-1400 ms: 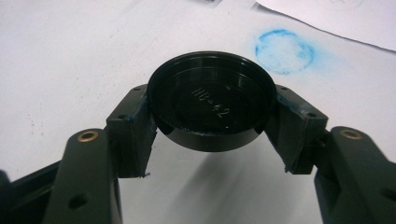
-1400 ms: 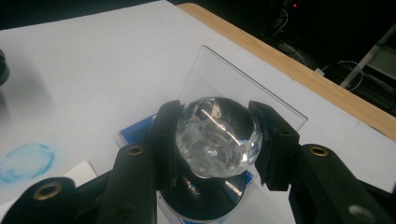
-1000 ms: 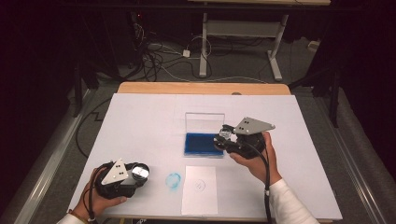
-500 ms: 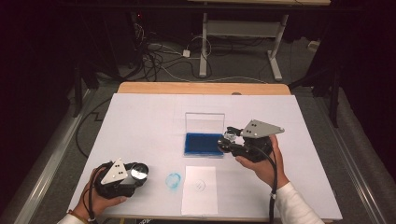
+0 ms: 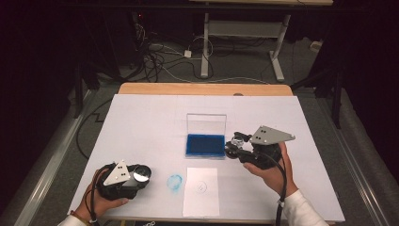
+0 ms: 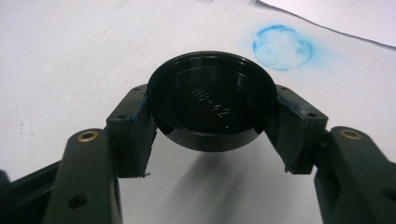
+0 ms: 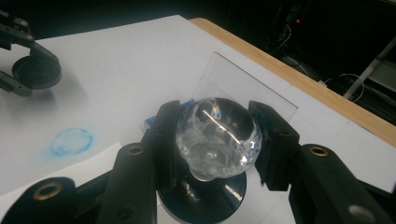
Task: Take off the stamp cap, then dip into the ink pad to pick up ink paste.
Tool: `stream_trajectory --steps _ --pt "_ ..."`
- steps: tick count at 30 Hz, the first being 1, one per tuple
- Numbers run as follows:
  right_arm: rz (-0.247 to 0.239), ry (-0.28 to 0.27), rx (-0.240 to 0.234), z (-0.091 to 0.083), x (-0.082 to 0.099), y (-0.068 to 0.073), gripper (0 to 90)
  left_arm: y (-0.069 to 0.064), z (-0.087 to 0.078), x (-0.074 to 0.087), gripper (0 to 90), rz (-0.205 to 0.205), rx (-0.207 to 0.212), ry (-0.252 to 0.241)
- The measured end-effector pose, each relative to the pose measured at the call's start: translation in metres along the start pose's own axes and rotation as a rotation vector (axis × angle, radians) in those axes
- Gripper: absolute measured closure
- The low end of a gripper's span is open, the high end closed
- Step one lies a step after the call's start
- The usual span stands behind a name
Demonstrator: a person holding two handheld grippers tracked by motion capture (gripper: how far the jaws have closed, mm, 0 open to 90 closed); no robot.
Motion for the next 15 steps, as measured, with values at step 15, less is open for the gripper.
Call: stream_trajectory --steps 15 --pt "-0.028 0.016 -0.04 -0.004 0.007 0.015 56.9 -0.002 0.0 0.0 36.3 0.007 -0.003 0.007"
Point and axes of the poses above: each handheld gripper's, and its own axes: z roughly forward along the jaws, x roughly out of its underside, y roughly to its left, the point moved 4 cm from there along z, roughly forward along the jaws, and after that the axes turned 14 degrees about z, right-handed, at the moved point
